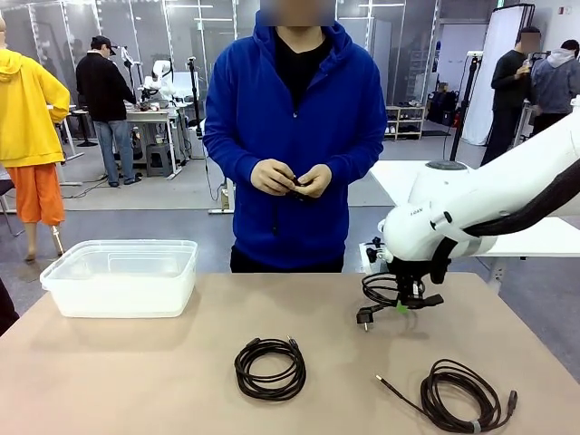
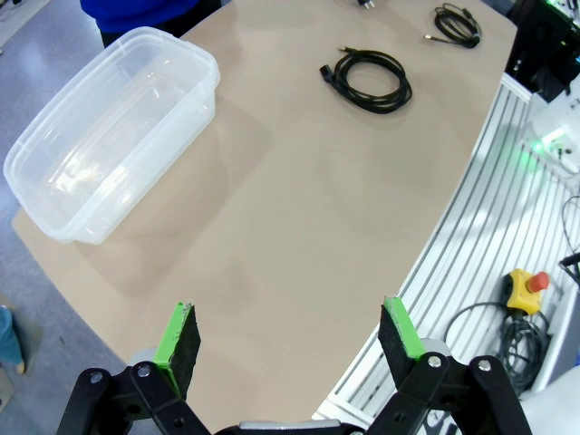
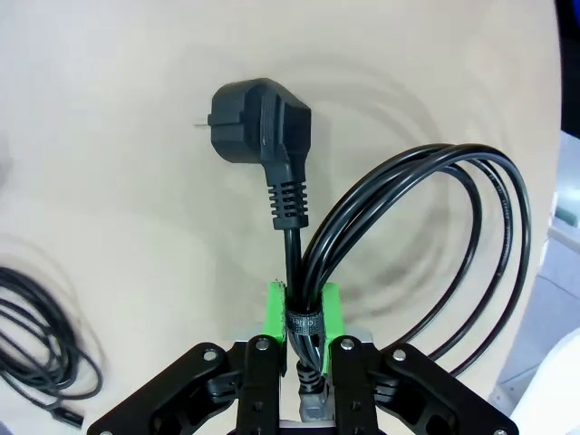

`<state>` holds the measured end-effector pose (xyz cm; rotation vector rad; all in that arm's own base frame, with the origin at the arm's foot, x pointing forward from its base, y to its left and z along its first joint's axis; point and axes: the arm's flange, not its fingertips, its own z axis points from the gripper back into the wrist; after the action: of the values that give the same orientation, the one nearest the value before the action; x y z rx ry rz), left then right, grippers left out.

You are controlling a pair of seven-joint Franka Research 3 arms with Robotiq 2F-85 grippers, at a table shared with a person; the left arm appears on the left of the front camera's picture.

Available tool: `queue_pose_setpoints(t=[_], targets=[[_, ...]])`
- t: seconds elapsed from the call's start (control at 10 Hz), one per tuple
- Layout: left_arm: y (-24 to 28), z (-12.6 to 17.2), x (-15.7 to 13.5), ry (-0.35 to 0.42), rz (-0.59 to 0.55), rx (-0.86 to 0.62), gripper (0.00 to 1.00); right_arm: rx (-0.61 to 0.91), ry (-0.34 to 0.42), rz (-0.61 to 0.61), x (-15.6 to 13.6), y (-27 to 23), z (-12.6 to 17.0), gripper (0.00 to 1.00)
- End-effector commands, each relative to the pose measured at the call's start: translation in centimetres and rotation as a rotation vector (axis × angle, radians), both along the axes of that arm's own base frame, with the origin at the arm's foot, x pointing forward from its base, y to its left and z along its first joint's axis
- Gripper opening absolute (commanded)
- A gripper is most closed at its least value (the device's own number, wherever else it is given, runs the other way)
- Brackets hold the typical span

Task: Organize and store the cables.
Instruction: Place the Power Cable into the Organizing box.

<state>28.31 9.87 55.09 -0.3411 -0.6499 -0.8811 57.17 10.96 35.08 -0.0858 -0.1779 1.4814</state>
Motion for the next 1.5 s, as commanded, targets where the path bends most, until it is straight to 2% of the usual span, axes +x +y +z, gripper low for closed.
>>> queue_pose_setpoints(t=[0.0,0.2,0.5,0.8,1.2,1.4], targets=[[-0.1,0.1,0.1,-0.009,-0.021,-0.006,1.0,0.003,0.035,-0.002,0.7,1.8,2.2,0.19],[-0.1,0.1,0.1,-0.009,-0.021,-0.006,1.0,0.017,0.032,0.019,1.2,5.2,4.4,0.19],[-0.1,0.1,0.1,-0.009,-0.021,-0.006,1.0,-0.007,-0.014,0.059,1.3,10.0,7.9,0.19],[-0.1,0.1,0.1,-0.009,-0.021,-0.006,1.0,0.013,0.006,0.063,2.1,16.5,9.8,0.19],[-0.1,0.1,0.1,-0.009,-0.021,-0.006,1.0,0.017,0.005,0.029,3.0,24.6,8.8,0.19],[-0.1,0.1,0.1,-0.009,-0.021,-0.006,1.0,0.009,0.051,0.017,3.2,27.9,6.3,0.19]])
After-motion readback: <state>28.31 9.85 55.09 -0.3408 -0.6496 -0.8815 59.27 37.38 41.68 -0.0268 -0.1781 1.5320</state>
